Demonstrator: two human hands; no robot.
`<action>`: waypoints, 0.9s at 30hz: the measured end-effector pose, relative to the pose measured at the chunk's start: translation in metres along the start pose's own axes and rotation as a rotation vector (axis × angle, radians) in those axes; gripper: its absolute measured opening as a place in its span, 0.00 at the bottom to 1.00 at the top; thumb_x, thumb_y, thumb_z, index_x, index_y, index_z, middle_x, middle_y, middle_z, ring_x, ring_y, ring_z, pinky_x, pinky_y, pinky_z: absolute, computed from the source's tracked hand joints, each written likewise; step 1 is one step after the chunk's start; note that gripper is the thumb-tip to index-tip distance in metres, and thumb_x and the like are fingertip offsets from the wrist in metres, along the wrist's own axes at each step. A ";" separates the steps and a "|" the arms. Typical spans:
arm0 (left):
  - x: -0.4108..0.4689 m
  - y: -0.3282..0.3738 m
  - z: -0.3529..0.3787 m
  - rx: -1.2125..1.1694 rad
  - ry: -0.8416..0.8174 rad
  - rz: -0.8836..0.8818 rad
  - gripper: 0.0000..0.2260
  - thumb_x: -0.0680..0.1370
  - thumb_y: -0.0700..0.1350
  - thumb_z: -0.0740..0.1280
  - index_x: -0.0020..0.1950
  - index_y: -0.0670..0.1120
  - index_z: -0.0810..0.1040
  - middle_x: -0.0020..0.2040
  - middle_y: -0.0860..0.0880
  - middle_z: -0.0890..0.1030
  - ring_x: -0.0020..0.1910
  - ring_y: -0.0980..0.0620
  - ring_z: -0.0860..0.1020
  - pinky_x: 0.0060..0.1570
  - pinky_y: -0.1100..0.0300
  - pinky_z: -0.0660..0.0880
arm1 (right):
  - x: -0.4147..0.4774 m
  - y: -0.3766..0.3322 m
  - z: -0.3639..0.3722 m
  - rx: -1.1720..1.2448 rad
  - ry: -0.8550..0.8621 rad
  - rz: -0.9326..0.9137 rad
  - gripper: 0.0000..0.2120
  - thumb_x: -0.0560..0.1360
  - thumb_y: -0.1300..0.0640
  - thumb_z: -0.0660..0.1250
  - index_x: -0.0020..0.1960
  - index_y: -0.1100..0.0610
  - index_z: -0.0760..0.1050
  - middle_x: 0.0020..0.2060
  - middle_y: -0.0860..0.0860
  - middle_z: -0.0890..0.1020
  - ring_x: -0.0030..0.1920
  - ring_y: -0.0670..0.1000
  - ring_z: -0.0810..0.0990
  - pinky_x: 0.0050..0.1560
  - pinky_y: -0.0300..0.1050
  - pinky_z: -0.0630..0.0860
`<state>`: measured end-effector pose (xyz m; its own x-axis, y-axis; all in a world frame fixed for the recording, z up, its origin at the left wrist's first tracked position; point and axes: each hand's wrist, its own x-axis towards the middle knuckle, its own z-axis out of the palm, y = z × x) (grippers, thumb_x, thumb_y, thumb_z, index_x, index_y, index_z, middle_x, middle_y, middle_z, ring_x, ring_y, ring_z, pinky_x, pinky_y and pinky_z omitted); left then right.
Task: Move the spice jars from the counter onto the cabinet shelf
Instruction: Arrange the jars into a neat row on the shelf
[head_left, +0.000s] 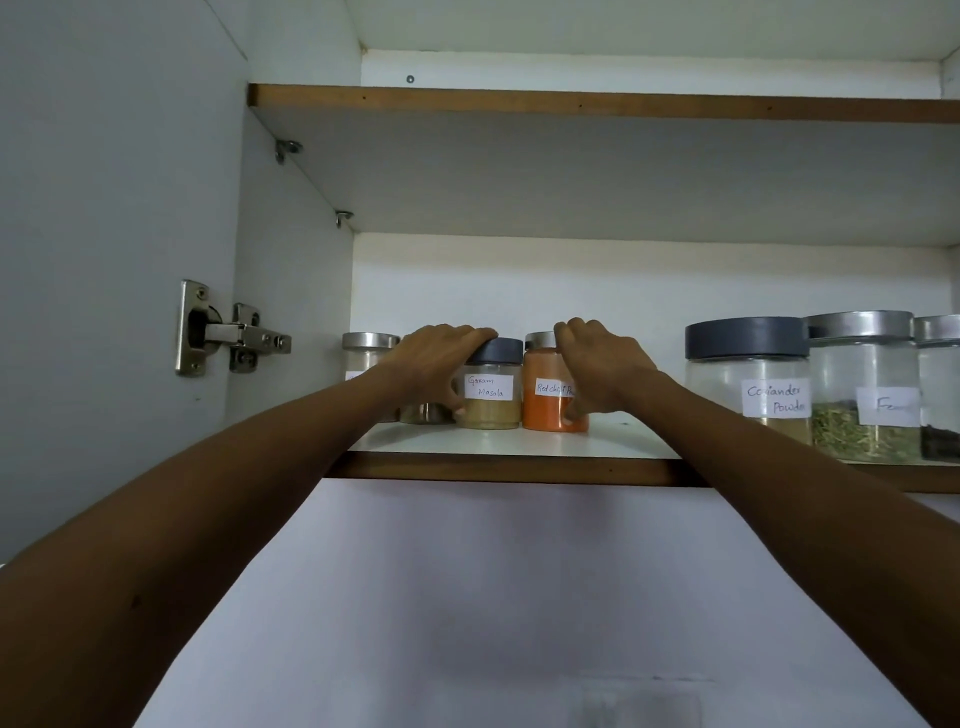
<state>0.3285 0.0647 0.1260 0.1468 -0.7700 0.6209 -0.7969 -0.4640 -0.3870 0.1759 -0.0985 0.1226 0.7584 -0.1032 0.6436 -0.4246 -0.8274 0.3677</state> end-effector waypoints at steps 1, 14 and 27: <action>0.002 -0.002 0.002 0.027 0.007 0.011 0.42 0.65 0.53 0.78 0.73 0.47 0.60 0.64 0.46 0.74 0.58 0.46 0.74 0.58 0.51 0.72 | 0.003 0.000 0.002 -0.006 -0.003 0.001 0.44 0.63 0.46 0.77 0.69 0.58 0.57 0.64 0.55 0.68 0.63 0.55 0.69 0.53 0.49 0.73; 0.023 -0.009 0.019 0.071 -0.048 0.020 0.41 0.67 0.54 0.76 0.73 0.47 0.58 0.67 0.46 0.72 0.63 0.46 0.71 0.66 0.53 0.62 | 0.028 0.006 0.023 -0.057 -0.038 -0.010 0.43 0.62 0.46 0.77 0.68 0.59 0.58 0.63 0.56 0.69 0.61 0.56 0.71 0.53 0.51 0.74; 0.024 -0.008 0.023 0.129 -0.049 0.022 0.44 0.66 0.59 0.75 0.74 0.45 0.56 0.68 0.46 0.71 0.67 0.47 0.70 0.73 0.47 0.43 | 0.038 0.007 0.030 -0.064 -0.079 -0.015 0.45 0.62 0.46 0.78 0.69 0.59 0.57 0.63 0.57 0.68 0.61 0.57 0.72 0.55 0.53 0.75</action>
<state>0.3516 0.0405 0.1283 0.1614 -0.7996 0.5784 -0.7188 -0.4968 -0.4863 0.2169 -0.1251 0.1296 0.8004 -0.1358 0.5839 -0.4414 -0.7926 0.4207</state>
